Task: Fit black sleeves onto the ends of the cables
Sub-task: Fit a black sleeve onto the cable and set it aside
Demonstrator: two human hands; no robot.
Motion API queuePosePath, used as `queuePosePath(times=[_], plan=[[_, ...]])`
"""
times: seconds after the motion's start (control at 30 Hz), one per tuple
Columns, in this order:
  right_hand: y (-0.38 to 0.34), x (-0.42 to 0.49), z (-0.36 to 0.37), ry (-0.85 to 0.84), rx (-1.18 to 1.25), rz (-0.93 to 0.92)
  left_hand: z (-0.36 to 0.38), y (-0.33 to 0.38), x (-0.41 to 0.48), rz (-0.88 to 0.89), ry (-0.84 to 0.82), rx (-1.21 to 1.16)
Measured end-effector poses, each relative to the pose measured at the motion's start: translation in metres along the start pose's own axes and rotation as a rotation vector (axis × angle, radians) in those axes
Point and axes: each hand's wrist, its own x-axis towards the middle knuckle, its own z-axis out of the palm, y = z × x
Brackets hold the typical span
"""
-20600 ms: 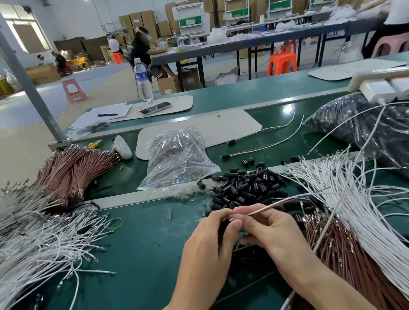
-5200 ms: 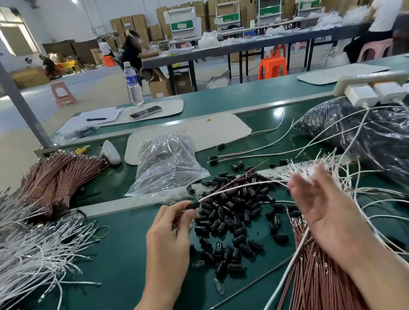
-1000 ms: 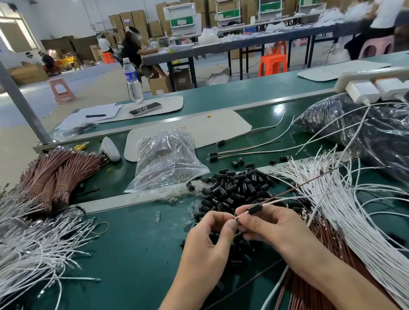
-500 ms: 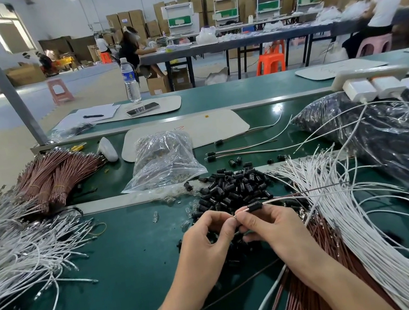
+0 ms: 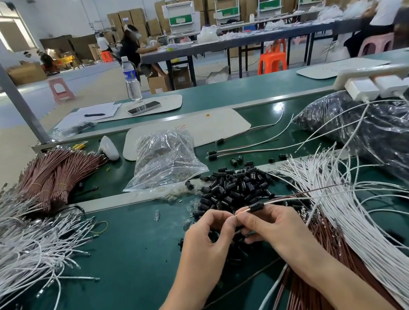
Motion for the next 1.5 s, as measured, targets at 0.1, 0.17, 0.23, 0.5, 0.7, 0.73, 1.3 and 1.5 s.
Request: queuePosePath(times=[0.1, 0.17, 0.23, 0.5, 0.7, 0.73, 1.3, 1.5], plan=[[-0.001, 0.000, -0.001, 0.055, 0.046, -0.012, -0.003, 0.000, -0.002, 0.057, 0.071, 0.236], [-0.002, 0.001, -0.003, 0.104, 0.116, -0.003, -0.014, -0.003, 0.000, 0.137, 0.151, 0.438], [-0.003, 0.002, -0.005, 0.129, 0.185, 0.020, -0.028, -0.009, 0.005, 0.127, 0.199, 0.559], [-0.006, 0.001, -0.006, 0.116, 0.233, 0.053, -0.050, -0.026, 0.008, -0.111, 0.073, 0.752], [-0.005, 0.000, -0.005, 0.095, 0.240, 0.045, -0.049, -0.027, 0.009, -0.161, 0.081, 0.741], [-0.005, 0.000, -0.005, 0.093, 0.240, 0.045, -0.049, -0.026, 0.010, -0.176, 0.087, 0.749], [-0.002, 0.004, -0.002, 0.009, 0.324, 0.100, 0.010, 0.005, -0.005, -0.034, 0.140, -0.188], [-0.001, 0.003, -0.003, -0.008, 0.317, 0.102, 0.009, 0.005, -0.005, -0.043, 0.119, -0.210]])
